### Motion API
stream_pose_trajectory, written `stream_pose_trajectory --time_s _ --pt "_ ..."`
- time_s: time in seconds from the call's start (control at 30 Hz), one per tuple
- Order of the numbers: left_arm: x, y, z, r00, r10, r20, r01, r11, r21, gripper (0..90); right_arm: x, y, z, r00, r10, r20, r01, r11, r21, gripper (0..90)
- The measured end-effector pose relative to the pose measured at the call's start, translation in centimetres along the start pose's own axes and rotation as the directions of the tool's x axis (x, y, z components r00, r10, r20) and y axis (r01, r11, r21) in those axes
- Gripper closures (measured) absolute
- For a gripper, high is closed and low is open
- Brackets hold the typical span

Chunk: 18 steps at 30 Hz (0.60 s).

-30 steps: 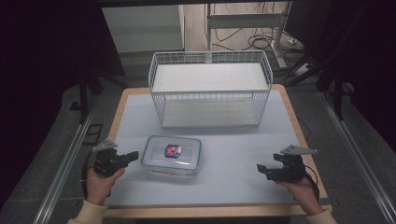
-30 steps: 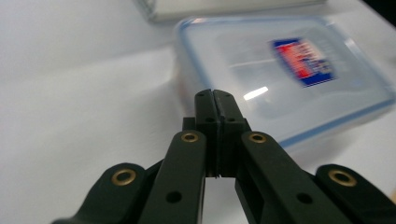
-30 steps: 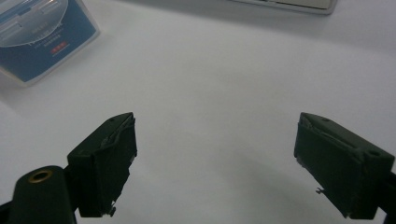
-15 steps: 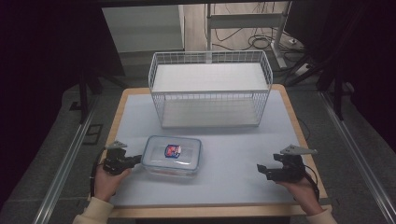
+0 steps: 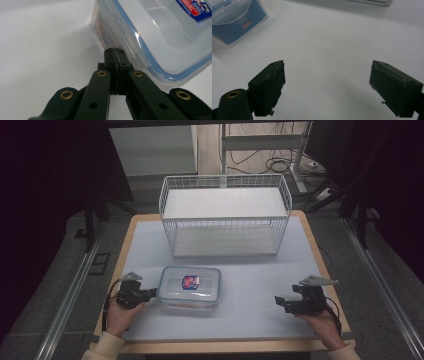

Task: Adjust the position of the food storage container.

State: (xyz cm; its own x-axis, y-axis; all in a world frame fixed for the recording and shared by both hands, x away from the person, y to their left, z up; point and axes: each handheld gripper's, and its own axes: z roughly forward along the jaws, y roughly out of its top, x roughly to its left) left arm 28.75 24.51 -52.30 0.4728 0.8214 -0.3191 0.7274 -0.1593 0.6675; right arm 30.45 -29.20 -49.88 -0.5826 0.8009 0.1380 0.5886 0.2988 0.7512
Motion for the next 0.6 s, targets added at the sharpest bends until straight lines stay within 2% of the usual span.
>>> stream_pose_trajectory --time_s 0.33,0.6 --pt "-1.4 0.6 1.0 0.9994 0.030 0.016 -0.031 0.9995 0.009 90.0 0.0 0.0 0.0 1.0000 -0.003 0.000 0.003 1.000 -0.001 13.3" --pt "-3.2 1.5 2.5 0.9970 0.069 0.034 -0.070 0.9973 0.023 90.0 0.0 0.0 0.1 1.0000 -0.002 0.000 0.002 1.000 0.000 13.3"
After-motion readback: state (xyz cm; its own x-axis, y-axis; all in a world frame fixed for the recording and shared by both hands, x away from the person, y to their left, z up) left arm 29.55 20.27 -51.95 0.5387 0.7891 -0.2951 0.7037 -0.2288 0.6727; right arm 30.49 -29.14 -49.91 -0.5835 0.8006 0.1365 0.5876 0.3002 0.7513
